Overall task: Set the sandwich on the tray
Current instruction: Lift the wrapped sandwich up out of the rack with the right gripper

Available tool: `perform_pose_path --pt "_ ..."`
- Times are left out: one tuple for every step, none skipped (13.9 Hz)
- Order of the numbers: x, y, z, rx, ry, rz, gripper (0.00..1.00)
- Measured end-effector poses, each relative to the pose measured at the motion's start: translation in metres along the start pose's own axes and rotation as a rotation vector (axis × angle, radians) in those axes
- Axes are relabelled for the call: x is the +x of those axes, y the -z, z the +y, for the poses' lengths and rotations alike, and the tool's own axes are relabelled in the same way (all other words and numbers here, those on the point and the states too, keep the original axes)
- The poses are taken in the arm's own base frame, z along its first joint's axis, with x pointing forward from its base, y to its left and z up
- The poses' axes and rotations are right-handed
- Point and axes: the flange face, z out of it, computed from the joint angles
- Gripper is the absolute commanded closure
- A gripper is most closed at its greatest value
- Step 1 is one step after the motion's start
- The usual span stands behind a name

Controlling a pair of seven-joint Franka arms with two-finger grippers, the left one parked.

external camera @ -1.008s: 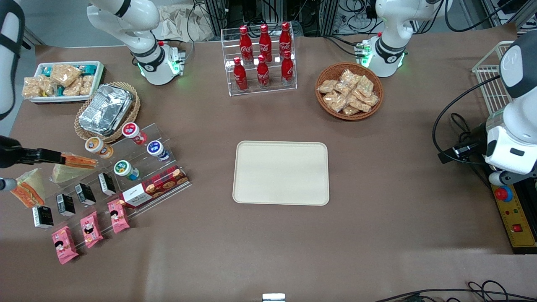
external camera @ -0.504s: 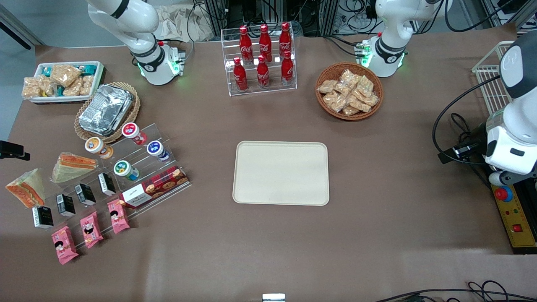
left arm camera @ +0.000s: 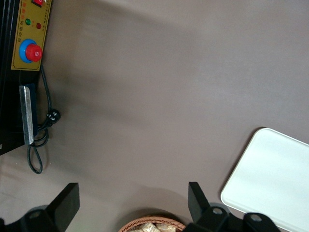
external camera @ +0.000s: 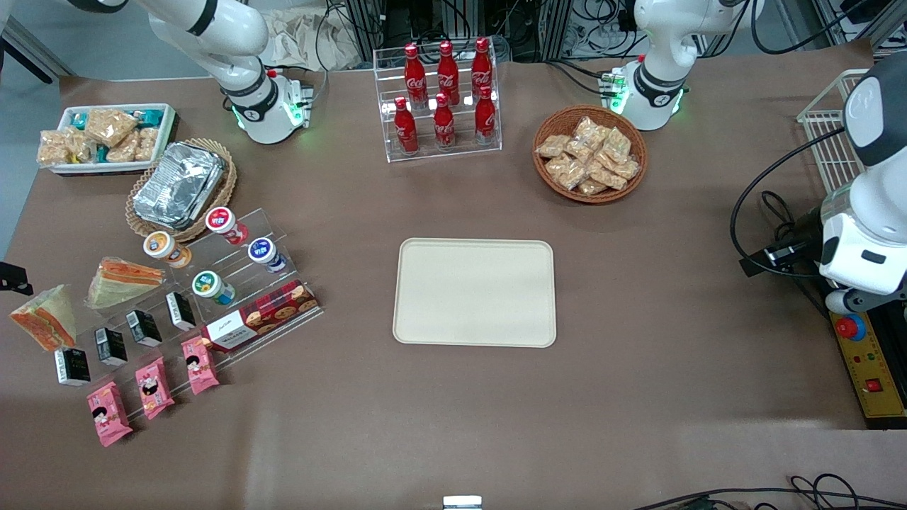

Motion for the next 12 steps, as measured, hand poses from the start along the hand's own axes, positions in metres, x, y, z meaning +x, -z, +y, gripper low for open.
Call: perform_pose_path --pt "0.000 -0.008 0.003 0.000 0.006 -0.004 0.02" --pt "0.002 -0.015 0.004 0.003 0.010 -0.008 0.02" --pt "0.003 -0.021 0.004 0.008 0.012 -0.014 0.02" --pt "0.004 -0.028 0.003 0.012 0.013 -0.018 0.02" --pt "0.004 -0.036 0.002 0.014 0.014 -0.020 0.02" --pt "0.003 -0.043 0.001 0.014 0.015 -0.020 0.02" --pt "0.003 -0.048 0.001 0.013 0.016 -0.018 0.02" --pt "0.003 -0.050 0.000 0.012 0.016 -0.018 0.02" --pt "0.003 -0.052 0.000 0.011 0.016 -0.017 0.02" --pt "0.003 -0.053 0.000 0.007 0.017 -0.013 0.03" --pt "0.004 -0.056 0.001 0.003 0.017 -0.010 0.02" --pt "0.005 -0.060 0.001 -0.001 0.018 -0.007 0.03"
